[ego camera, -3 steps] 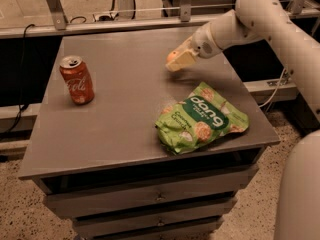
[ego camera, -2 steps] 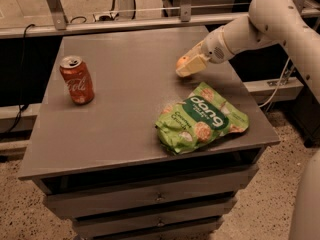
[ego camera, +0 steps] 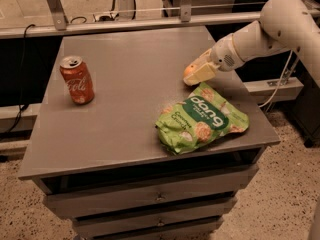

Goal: Move orange near green rice chip bag

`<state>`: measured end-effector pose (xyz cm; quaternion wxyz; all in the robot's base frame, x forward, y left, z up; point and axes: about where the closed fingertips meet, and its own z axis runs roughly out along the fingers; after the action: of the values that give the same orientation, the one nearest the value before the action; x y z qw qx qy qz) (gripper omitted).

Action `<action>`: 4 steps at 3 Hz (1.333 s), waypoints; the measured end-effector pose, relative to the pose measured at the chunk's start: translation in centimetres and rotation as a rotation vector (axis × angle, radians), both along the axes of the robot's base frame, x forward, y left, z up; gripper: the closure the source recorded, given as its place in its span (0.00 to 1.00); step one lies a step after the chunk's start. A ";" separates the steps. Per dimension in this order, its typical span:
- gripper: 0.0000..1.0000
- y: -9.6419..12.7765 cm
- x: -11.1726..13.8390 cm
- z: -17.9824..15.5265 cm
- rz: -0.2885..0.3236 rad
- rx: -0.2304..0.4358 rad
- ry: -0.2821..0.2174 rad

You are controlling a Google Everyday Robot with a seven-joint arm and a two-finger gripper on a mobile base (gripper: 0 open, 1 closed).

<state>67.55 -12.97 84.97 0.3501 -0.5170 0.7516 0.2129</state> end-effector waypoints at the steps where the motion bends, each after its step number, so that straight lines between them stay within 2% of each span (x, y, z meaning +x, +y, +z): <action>1: 0.35 -0.4 -1.1 -0.3 0.007 -0.003 0.017; 2: 0.13 -0.6 -1.8 0.0 0.010 -0.001 0.021; 3: 0.00 -0.9 -2.7 0.7 0.016 0.007 0.022; 4: 0.00 -1.0 -2.8 1.3 0.018 0.013 0.014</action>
Offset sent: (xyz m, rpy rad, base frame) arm -0.0308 -0.0169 0.0125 0.0042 0.0151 0.0046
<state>64.74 -14.01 86.29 0.3463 -0.5199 0.7478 0.2247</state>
